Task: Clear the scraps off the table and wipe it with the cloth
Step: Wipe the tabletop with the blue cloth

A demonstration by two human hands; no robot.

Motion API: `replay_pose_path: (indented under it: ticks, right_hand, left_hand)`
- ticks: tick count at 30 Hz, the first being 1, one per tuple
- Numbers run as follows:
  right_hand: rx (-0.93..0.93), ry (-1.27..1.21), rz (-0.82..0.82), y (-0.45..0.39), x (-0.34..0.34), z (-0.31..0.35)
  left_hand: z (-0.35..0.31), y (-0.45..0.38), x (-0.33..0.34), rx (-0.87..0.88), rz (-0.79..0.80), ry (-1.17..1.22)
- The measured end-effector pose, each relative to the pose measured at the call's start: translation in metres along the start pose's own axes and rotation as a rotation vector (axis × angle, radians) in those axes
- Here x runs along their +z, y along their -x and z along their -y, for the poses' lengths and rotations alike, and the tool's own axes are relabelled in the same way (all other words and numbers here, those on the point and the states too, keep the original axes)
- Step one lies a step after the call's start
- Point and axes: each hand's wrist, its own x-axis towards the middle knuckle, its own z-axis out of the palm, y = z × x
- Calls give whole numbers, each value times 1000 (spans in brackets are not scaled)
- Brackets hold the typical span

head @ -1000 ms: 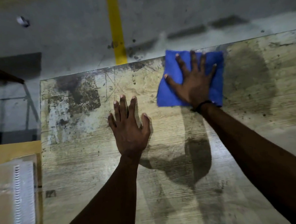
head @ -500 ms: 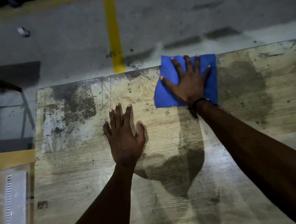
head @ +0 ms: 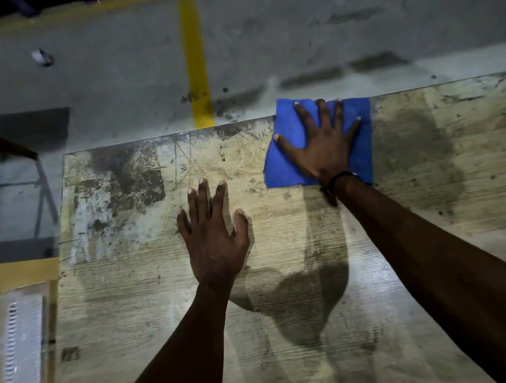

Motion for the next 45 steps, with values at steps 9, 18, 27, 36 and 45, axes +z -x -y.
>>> replay_pose_path:
  ticks: [9,18,27,36,45]
  right_hand:
    - [-293,-13,-96,52,21,30]
    - [-80,13,-33,36,13,15]
    - [-285,11,-76,79,0,-39]
    - [-312,47,-3,139,6,5]
    - [-48,25,-43,122,-10,-49]
  left_hand:
    - [1,1,0,-1,6,12]
    - [4,-1,3,2,7,2]
    - [1,-1,1,-6,20,-21]
    - [3,0,4,26,-19,6]
    - [7,2,5,37,-10,30]
